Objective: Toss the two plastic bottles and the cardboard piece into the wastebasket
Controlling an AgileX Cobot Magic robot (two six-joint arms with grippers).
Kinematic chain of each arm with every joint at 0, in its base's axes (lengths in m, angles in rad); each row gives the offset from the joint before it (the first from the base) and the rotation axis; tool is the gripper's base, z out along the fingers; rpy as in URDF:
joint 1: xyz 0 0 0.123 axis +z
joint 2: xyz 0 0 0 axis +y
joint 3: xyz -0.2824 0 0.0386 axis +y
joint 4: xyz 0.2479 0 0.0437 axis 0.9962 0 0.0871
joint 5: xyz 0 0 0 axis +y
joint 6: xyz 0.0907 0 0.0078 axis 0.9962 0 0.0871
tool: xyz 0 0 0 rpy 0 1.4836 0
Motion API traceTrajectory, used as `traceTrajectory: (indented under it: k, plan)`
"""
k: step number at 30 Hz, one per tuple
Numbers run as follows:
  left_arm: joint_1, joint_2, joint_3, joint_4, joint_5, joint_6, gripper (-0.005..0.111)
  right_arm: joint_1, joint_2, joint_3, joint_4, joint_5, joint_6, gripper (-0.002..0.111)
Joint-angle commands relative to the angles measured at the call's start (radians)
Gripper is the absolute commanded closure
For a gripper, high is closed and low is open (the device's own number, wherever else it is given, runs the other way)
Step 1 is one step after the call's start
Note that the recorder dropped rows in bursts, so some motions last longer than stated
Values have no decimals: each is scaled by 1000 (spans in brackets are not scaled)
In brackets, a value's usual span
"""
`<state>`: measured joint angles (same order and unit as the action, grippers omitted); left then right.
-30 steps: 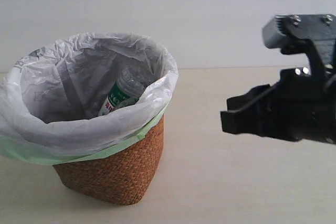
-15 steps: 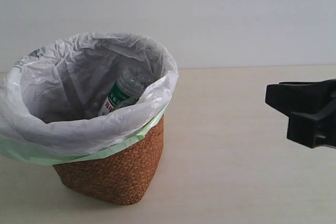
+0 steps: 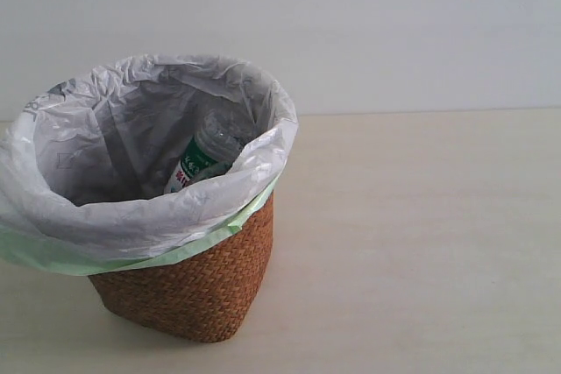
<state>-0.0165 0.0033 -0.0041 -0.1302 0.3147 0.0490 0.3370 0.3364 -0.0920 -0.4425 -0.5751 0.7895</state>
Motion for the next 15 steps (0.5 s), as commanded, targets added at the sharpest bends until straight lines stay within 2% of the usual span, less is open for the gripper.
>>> traceTrajectory:
  k: [1,6,8,15]
  plan:
    - [1,-3,4,3,-5,-5,103,-72,-115,64,-13,78,2,95]
    - [1,-3,4,3,-5,-5,103,-128,-274,92,-19,222,-21,95]
    - [1,-3,4,3,-5,-5,103,-139,-336,92,-19,335,-27,95]
    - [1,-3,4,3,-5,-5,103,-147,-336,92,-19,642,-127,95]
